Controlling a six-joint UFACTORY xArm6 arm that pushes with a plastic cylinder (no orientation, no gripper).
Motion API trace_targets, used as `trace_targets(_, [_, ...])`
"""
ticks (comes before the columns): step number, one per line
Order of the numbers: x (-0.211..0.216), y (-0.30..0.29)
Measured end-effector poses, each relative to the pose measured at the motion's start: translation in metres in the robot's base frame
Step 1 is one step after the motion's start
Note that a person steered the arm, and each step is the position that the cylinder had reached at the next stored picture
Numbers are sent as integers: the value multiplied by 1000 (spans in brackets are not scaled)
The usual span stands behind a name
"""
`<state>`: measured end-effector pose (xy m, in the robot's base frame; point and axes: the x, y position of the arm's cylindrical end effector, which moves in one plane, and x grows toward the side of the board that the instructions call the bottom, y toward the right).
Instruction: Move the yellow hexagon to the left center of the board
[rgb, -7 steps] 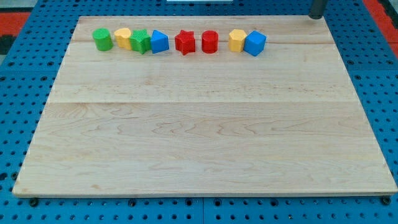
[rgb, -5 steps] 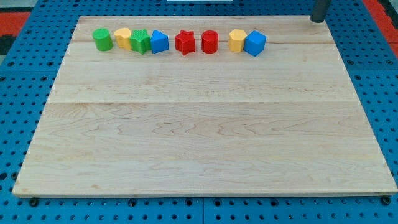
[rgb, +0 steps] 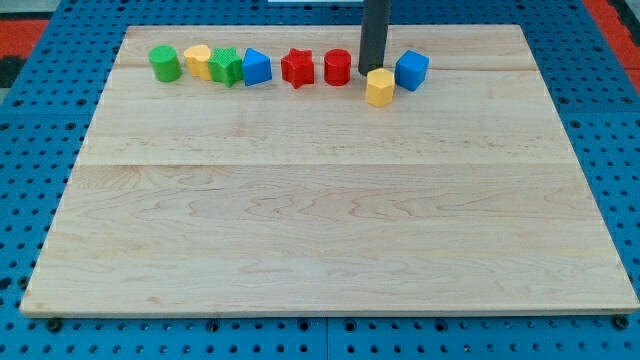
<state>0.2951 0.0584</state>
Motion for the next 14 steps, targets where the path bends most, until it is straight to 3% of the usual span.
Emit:
trace_targets(1, [40,12])
trace_targets(3, [63,68])
trace_targets(5, [106,-13])
trace_targets(7, [109,60])
trace_targets(8, [155,54])
trace_targets(10, [142,-137])
trace_targets(12, [101,-140])
trace_targets(14, [115,-274])
